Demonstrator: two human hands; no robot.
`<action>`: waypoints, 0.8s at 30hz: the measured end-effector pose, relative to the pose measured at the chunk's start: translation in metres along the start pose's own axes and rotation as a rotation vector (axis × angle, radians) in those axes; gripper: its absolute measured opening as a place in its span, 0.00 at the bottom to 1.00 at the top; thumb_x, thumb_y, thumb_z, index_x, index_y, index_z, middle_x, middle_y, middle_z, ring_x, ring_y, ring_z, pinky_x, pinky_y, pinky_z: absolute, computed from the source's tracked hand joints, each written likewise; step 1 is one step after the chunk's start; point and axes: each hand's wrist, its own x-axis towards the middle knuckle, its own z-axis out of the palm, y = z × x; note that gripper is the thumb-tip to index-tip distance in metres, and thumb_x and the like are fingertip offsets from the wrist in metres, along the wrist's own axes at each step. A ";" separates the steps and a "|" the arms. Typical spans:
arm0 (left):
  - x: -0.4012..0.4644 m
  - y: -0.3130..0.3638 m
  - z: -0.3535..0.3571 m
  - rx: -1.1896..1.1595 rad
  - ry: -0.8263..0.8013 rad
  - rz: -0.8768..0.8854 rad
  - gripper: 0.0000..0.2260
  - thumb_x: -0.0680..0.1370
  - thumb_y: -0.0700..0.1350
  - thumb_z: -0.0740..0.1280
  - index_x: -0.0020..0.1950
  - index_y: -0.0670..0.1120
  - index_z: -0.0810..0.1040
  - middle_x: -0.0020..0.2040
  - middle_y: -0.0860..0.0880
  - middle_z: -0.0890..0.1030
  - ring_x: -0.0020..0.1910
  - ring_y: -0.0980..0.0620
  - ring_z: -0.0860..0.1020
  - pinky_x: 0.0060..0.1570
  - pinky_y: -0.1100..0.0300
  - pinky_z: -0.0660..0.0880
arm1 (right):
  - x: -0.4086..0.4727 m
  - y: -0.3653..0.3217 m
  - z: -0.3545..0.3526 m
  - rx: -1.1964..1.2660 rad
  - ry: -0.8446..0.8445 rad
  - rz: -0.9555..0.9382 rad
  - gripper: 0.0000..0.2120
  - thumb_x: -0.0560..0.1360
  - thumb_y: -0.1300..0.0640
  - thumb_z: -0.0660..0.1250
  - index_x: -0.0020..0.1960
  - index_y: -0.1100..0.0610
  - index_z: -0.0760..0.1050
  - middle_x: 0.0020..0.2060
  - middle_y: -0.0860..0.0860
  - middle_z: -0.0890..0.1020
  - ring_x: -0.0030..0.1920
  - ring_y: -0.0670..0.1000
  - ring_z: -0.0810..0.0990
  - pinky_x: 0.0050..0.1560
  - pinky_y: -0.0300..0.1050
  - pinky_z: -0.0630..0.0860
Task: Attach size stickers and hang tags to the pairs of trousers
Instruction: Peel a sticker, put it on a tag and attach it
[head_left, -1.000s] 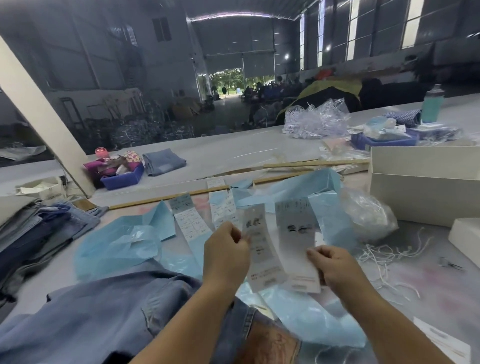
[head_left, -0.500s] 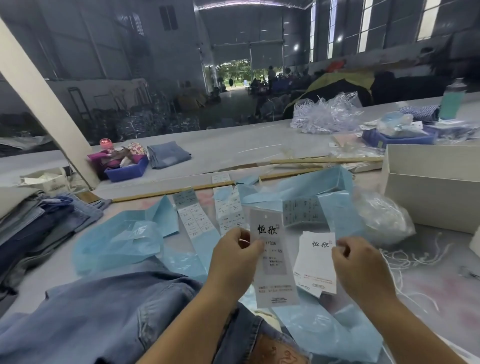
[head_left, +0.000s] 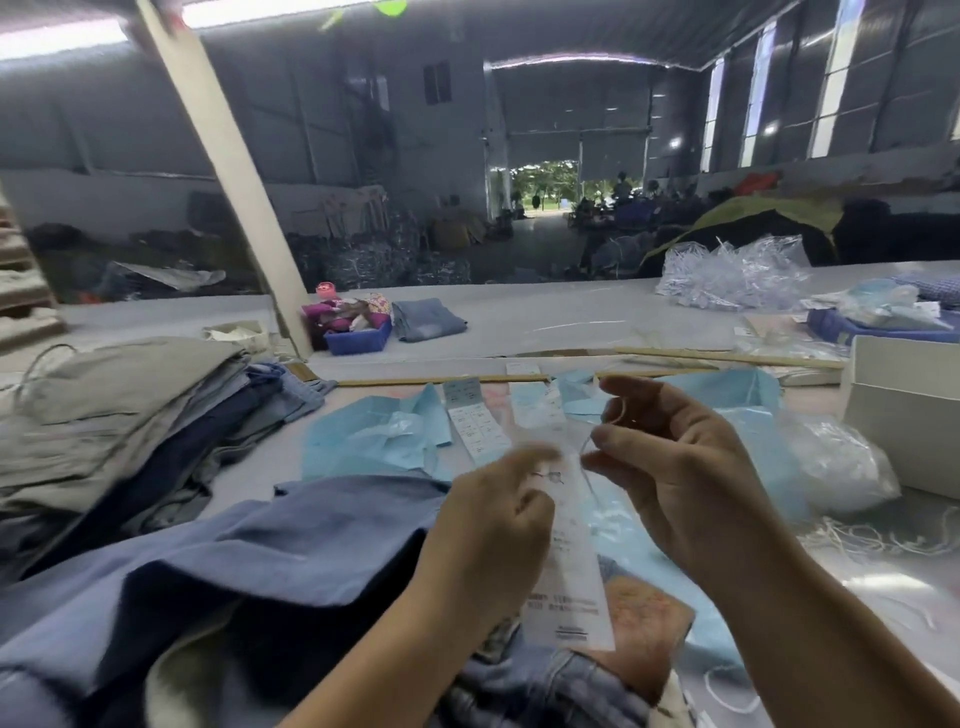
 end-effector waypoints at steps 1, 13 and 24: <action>-0.007 -0.001 -0.005 -0.019 -0.007 -0.032 0.13 0.78 0.44 0.61 0.56 0.58 0.80 0.45 0.57 0.81 0.37 0.65 0.77 0.28 0.72 0.69 | -0.002 0.004 0.011 0.063 -0.019 0.027 0.17 0.68 0.76 0.66 0.53 0.61 0.78 0.34 0.53 0.78 0.34 0.50 0.79 0.35 0.40 0.81; -0.051 -0.032 -0.035 -0.381 -0.125 0.011 0.06 0.74 0.49 0.66 0.40 0.52 0.81 0.36 0.54 0.79 0.37 0.56 0.75 0.38 0.59 0.70 | -0.022 0.042 0.075 0.320 -0.137 0.201 0.18 0.58 0.69 0.70 0.49 0.62 0.79 0.31 0.55 0.77 0.28 0.51 0.77 0.31 0.41 0.78; -0.048 -0.029 -0.037 -0.292 -0.072 -0.116 0.11 0.78 0.42 0.64 0.36 0.50 0.78 0.33 0.55 0.78 0.29 0.60 0.77 0.28 0.67 0.71 | -0.023 0.025 0.039 0.253 -0.045 0.126 0.10 0.61 0.68 0.69 0.40 0.57 0.77 0.27 0.51 0.78 0.28 0.47 0.78 0.34 0.44 0.80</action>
